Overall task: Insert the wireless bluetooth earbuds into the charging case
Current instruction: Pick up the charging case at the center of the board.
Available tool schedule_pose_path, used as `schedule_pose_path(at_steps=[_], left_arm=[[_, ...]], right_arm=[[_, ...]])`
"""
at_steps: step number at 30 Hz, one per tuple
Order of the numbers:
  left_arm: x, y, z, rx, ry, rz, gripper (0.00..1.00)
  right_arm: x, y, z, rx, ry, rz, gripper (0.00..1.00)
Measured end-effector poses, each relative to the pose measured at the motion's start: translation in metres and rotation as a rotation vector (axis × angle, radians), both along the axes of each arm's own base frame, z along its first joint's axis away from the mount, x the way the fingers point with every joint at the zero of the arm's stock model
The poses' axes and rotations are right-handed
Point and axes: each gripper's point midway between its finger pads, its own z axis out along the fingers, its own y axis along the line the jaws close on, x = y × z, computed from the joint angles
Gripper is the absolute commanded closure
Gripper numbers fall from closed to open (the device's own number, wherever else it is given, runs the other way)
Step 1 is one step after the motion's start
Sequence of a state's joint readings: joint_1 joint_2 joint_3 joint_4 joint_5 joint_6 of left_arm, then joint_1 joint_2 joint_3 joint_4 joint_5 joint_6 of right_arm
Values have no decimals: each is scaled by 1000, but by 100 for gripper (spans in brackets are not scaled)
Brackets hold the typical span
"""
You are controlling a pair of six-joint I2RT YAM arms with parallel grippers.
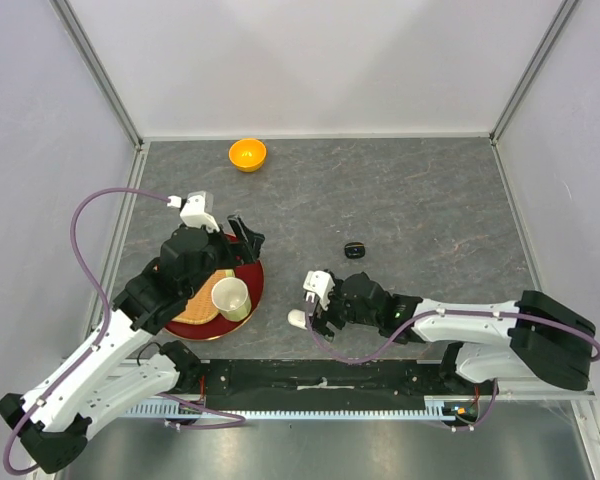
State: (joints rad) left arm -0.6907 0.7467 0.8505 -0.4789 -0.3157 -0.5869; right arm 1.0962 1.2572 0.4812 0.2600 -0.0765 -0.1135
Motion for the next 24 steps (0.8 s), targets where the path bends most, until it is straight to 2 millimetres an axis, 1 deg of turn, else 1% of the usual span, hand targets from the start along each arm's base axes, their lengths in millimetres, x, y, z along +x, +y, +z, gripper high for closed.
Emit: schedule_pose_path(at_steps=[8, 17, 21, 24], left_arm=[[-5, 6, -6, -15, 3, -4, 6], [-9, 7, -12, -21, 10, -17, 6], [-9, 7, -15, -19, 14, -18, 6], [-9, 6, -19, -19, 19, -24, 6]], right_arm=[[1, 9, -25, -48, -35, 72, 12], [-5, 11, -55, -108, -8, 131, 14], [-2, 20, -55, -96, -18, 144, 17], [-2, 25, -55, -84, -19, 153, 23]])
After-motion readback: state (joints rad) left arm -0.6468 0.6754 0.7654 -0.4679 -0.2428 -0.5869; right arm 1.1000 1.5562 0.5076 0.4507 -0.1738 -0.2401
